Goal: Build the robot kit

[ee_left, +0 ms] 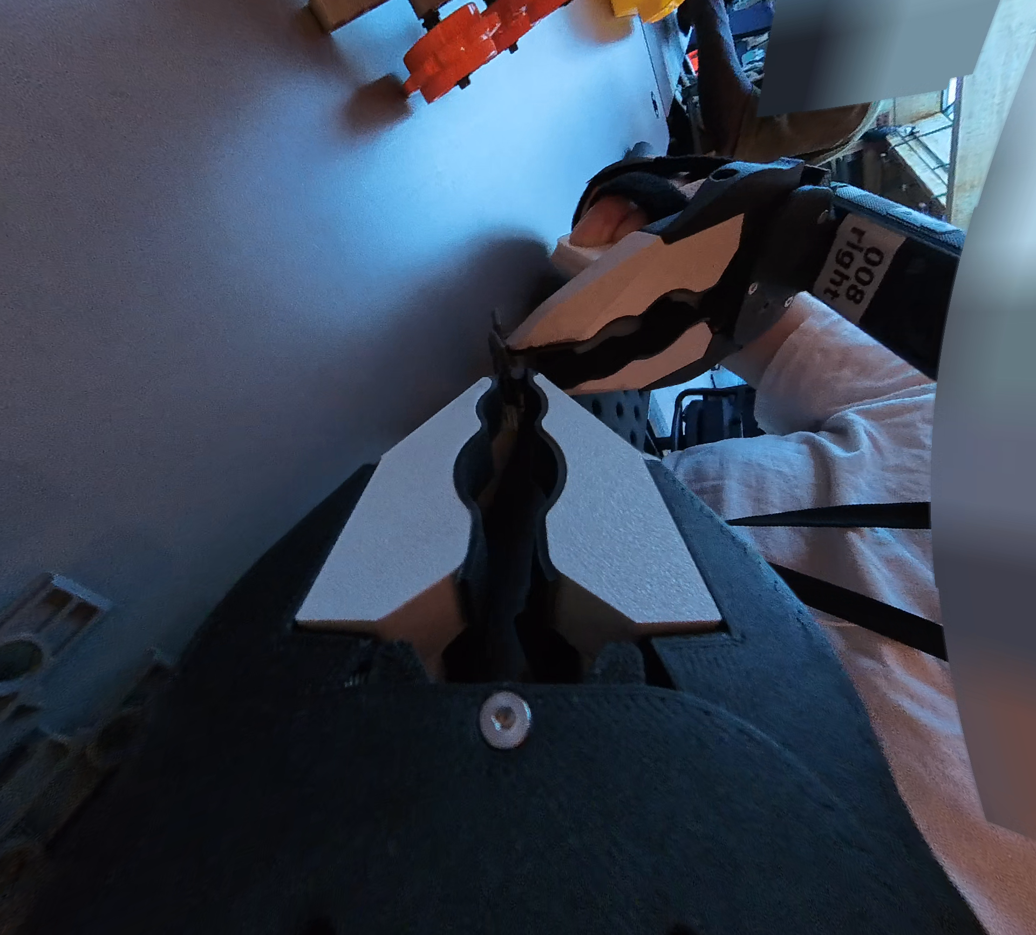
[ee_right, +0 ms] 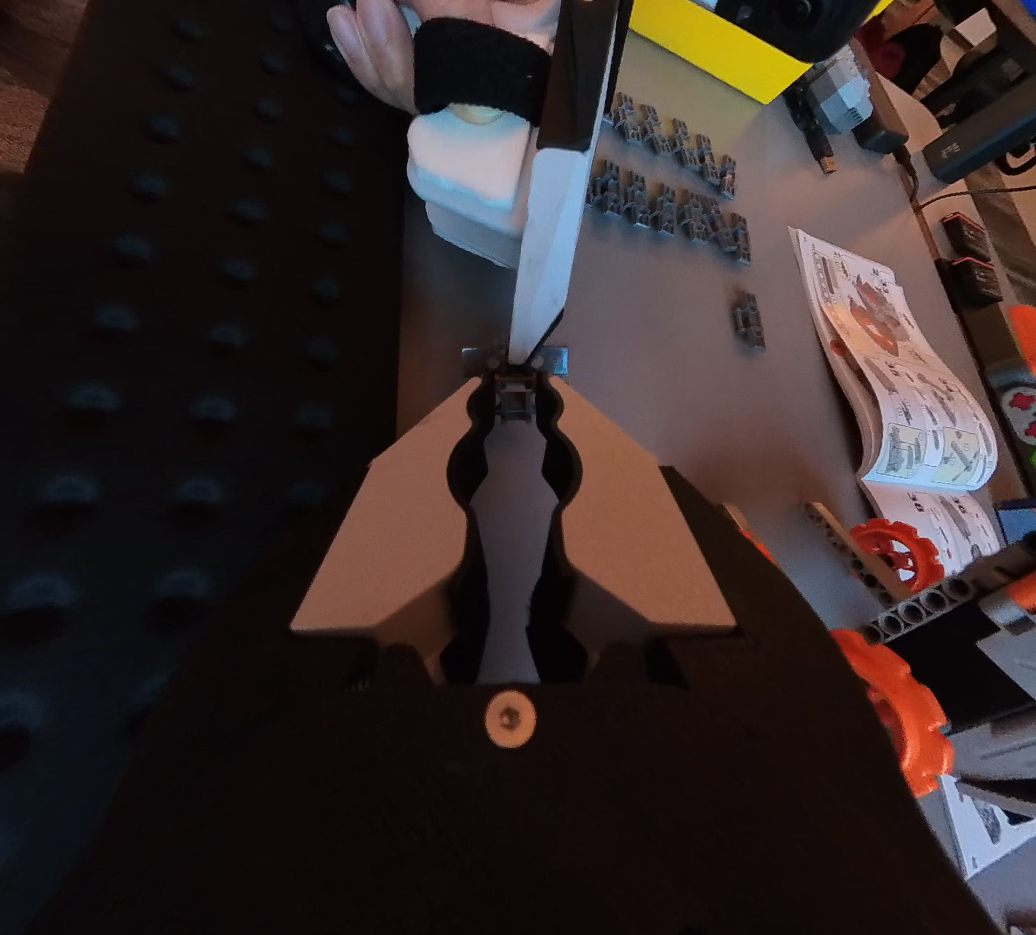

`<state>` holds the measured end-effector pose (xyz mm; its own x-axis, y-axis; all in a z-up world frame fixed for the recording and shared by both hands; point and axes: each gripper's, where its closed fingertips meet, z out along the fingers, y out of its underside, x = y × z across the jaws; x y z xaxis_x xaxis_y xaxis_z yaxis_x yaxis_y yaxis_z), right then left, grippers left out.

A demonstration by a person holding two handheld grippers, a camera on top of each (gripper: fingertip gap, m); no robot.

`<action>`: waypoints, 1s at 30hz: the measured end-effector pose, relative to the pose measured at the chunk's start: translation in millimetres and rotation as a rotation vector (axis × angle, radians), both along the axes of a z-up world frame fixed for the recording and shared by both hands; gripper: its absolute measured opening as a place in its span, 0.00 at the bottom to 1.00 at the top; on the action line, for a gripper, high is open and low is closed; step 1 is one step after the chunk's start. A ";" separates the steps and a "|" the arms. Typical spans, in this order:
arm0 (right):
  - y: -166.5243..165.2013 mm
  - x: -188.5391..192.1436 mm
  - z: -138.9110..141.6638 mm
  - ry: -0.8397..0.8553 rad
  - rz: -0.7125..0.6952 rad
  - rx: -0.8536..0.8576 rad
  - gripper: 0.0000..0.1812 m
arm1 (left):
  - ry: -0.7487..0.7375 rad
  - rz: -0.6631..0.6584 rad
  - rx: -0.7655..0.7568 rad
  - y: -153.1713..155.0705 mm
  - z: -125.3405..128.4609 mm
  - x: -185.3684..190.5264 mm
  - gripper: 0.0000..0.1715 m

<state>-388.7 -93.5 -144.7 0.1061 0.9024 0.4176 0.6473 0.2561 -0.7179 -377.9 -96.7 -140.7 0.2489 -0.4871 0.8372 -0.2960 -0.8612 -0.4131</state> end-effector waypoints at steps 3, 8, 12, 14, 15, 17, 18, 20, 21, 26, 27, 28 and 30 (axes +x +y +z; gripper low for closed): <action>1.3 -0.3 -0.9 -0.017 -0.007 0.026 0.07 | 0.003 0.009 -0.009 1.3 -0.8 -0.4 0.03; 6.2 -1.8 -1.9 -0.044 -0.066 0.059 0.07 | 0.027 0.046 0.048 5.9 -1.8 -2.1 0.03; 7.4 -2.4 -4.8 -0.058 -0.101 0.032 0.07 | 0.060 0.054 0.098 6.5 -3.9 -2.8 0.03; 7.6 -2.2 -5.0 -0.057 -0.106 0.014 0.07 | 0.071 0.055 0.127 6.6 -4.0 -2.7 0.03; 7.5 -2.3 -5.0 -0.055 -0.105 0.004 0.07 | 0.071 0.056 0.128 6.5 -3.9 -2.8 0.03; 7.2 -2.1 -5.2 -0.054 -0.089 -0.022 0.07 | 0.071 0.051 0.134 6.0 -3.8 -2.5 0.03; 6.9 -2.0 -5.4 -0.050 -0.086 -0.041 0.07 | 0.071 0.049 0.130 5.7 -4.0 -2.4 0.03; 5.6 -1.5 -5.7 -0.047 -0.060 -0.074 0.07 | 0.068 0.039 0.117 4.6 -4.4 -1.8 0.03; 5.7 -1.6 -5.8 -0.047 -0.057 -0.090 0.07 | 0.064 0.040 0.106 4.8 -4.3 -1.8 0.03; 8.6 -2.9 -0.7 -0.053 -0.073 0.005 0.07 | 0.007 0.061 0.045 7.9 0.9 -3.0 0.03; 9.3 -3.0 0.7 -0.059 -0.079 0.043 0.07 | -0.013 0.065 0.020 8.8 2.6 -3.2 0.03; 10.0 -3.3 2.8 -0.063 -0.086 0.083 0.07 | -0.034 0.068 -0.002 9.5 4.5 -3.5 0.03; 11.9 -3.5 4.5 -0.078 -0.101 0.145 0.07 | -0.059 0.077 -0.041 11.4 6.1 -3.8 0.03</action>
<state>-392.2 -81.6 -140.1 0.1557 0.8186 0.5528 0.7273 0.2837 -0.6249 -381.7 -85.3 -134.6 0.2342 -0.4332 0.8704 -0.2041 -0.8972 -0.3916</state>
